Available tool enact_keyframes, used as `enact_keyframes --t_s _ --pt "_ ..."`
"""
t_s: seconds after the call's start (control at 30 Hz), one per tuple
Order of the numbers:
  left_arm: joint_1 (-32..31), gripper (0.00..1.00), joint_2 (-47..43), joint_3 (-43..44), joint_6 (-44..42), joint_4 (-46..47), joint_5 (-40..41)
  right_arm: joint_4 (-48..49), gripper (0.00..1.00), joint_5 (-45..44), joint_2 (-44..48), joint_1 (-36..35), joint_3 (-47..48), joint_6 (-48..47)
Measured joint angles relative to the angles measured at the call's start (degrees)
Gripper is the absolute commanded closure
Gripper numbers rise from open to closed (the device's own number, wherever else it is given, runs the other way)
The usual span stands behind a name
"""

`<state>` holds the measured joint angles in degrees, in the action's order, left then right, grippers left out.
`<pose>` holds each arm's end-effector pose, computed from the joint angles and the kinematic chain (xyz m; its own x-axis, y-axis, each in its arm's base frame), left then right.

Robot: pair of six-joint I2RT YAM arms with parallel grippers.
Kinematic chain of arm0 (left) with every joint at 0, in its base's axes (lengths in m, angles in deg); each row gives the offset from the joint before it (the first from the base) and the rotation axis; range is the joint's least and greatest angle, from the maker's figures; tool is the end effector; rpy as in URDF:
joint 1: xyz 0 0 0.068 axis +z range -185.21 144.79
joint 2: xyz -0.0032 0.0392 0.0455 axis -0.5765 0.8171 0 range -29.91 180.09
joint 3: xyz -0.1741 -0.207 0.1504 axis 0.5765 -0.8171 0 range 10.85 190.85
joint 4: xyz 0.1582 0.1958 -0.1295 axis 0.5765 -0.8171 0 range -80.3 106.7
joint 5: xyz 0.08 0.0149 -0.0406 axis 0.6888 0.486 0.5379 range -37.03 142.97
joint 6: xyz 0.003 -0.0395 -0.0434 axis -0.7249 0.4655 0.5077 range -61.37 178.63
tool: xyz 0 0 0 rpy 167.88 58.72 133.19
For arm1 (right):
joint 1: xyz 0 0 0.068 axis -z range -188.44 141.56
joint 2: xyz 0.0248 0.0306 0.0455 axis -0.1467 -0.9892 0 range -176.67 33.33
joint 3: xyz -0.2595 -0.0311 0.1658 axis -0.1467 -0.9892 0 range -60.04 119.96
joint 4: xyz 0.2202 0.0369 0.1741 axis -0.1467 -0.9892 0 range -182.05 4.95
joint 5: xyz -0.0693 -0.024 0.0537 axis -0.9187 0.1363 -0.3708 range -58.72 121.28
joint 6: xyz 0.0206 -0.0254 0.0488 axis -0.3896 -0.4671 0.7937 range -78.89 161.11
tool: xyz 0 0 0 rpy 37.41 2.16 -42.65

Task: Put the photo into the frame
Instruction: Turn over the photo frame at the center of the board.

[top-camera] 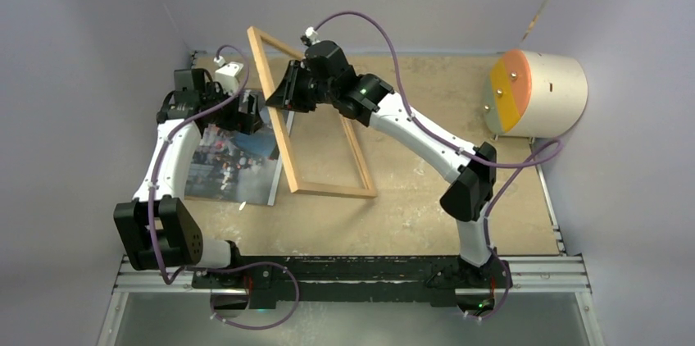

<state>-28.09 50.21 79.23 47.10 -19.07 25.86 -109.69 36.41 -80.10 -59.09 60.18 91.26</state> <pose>0.3183 0.0201 0.3325 -0.6779 0.0947 -0.7291 0.3375 0.9211 -0.1941 0.3203 0.3967 0.4460 -0.7573 0.2824 -0.5889 -0.3789 0.5444 0.7484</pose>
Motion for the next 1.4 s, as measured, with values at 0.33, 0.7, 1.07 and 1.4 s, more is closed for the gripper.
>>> enact_keyframes --t_s 0.33,0.7,1.07,1.4 --pt "0.7 0.0 -2.2 0.6 0.5 0.0 -0.3 21.2 1.0 14.2 5.4 6.5 -19.3 17.4" --pt "0.5 0.0 -2.3 3.4 4.9 1.9 -1.9 46.0 1.0 22.7 8.5 11.0 -33.0 34.5" --pt "-11.4 0.0 5.9 16.2 9.4 7.3 2.4 58.2 0.67 29.2 10.2 14.2 -40.5 42.3" --pt "-18.8 0.0 13.9 24.9 9.6 7.8 7.6 39.3 0.22 32.0 17.5 23.2 -41.2 28.9"
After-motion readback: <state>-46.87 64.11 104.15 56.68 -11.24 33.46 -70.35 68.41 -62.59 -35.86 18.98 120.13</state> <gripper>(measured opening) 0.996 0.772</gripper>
